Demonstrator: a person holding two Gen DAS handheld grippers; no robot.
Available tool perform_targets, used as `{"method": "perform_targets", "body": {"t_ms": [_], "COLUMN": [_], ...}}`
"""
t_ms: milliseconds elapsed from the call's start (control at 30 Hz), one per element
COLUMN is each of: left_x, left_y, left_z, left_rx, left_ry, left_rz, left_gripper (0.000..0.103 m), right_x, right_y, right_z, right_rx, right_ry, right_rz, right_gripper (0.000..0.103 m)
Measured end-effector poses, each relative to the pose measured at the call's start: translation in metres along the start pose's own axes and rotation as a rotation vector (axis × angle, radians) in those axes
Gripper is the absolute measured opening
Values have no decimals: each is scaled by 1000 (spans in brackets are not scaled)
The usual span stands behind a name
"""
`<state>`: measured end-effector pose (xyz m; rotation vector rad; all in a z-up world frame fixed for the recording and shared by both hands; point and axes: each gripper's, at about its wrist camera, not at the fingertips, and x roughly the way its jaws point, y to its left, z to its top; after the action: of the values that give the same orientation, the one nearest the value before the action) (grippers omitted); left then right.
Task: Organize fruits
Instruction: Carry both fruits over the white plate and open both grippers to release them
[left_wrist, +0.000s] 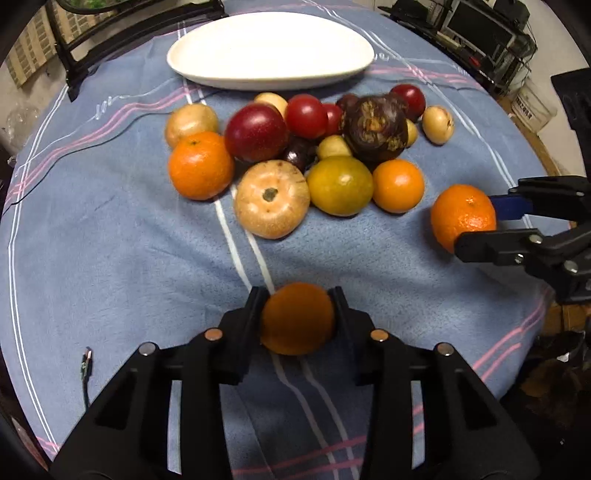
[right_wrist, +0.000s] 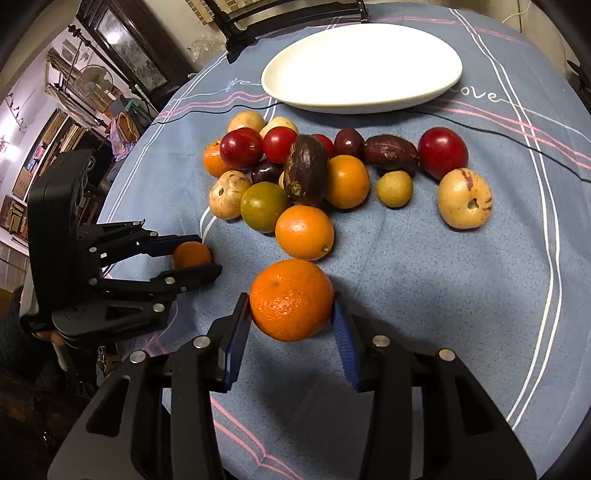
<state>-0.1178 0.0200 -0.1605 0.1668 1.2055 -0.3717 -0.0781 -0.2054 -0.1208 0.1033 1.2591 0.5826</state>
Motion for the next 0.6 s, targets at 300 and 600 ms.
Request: {"method": "perform_targets", "body": {"t_ms": [300, 600], "left_x": [-50, -69], "left_y": [12, 27], "left_z": [36, 165], "left_rx": [-65, -72], "left_ry": [-124, -268], "left_rz": [-44, 14], "left_gripper": [38, 38], "right_x": [-21, -69], "right_y": [2, -9], "right_z": [34, 144], "right_rx": [-56, -140], "right_ry": [-51, -261], "right_rz": [-3, -92], "right_gripper": [44, 44]}}
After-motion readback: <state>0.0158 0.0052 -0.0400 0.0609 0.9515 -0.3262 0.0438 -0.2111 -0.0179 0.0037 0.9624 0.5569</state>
